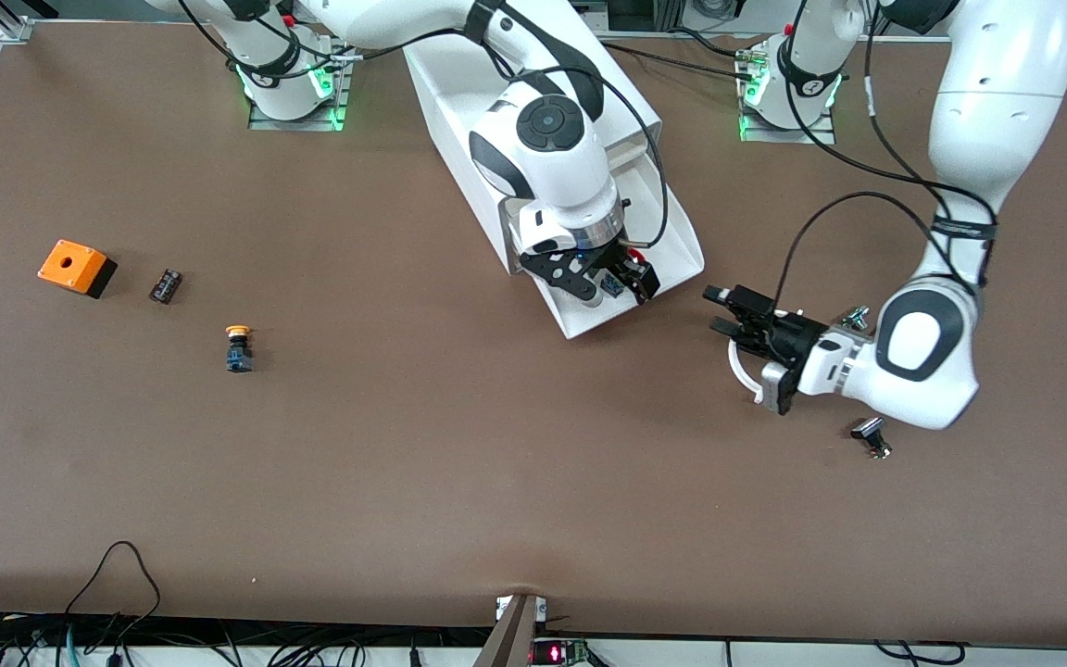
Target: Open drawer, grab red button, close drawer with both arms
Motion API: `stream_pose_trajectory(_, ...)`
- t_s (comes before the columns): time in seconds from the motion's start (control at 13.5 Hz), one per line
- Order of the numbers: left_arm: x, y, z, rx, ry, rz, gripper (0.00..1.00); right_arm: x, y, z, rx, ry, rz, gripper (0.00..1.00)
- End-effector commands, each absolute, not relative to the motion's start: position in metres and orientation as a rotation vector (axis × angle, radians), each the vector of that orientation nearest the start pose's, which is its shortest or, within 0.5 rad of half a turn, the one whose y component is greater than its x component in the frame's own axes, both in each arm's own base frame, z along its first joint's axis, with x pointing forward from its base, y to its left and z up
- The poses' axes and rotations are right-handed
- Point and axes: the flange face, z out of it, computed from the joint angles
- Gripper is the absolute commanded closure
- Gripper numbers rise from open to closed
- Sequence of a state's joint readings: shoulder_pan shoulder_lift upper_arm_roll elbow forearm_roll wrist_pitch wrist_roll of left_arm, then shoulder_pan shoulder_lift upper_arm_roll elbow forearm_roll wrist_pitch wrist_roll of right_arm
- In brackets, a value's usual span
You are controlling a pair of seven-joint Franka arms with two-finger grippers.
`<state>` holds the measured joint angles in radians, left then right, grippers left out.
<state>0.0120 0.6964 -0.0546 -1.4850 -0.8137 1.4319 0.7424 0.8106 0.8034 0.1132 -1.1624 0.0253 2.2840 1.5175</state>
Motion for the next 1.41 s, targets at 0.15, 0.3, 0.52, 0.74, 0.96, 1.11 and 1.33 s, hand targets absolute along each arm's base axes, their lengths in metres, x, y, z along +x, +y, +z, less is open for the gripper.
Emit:
stream_pose_trajectory(0.15, 0.651, -0.093, 0.32, 2.331, -0.602, -0.596, 0.0, 0.482, 0.629, 0.333, -2.648, 0.945, 0.009, 0.01)
stream_pose_trajectory(0.3, 0.66, -0.087, 0.327, 2.528, -0.572, -0.608, 0.0, 0.479, 0.63, 0.33, -2.661, 0.945, 0.017, 0.01)
stream_pose_trajectory(0.52, 0.664, -0.102, 0.34, 2.807, -0.481, -0.618, 0.0, 0.476, 0.629, 0.326, -2.694, 0.942, 0.028, 0.2)
stream_pose_trajectory(0.74, 0.659, -0.143, 0.336, 3.028, -0.462, -0.642, 0.0, 0.472, 0.631, 0.325, -2.706, 0.931, 0.031, 0.61)
stream_pose_trajectory(0.96, 0.66, -0.142, 0.319, 3.036, -0.437, -0.686, 0.0, 0.47, 0.633, 0.327, -2.705, 0.925, 0.028, 0.98)
stream_pose_trajectory(1.11, 0.665, -0.129, 0.308, 3.03, -0.387, -0.695, 0.0, 0.469, 0.631, 0.334, -2.728, 0.925, 0.036, 1.0)
stream_pose_trajectory(1.33, 0.675, -0.127, 0.31, 3.047, -0.366, -0.61, 0.01, 0.478, 0.615, 0.375, -2.771, 0.91, 0.019, 1.0)
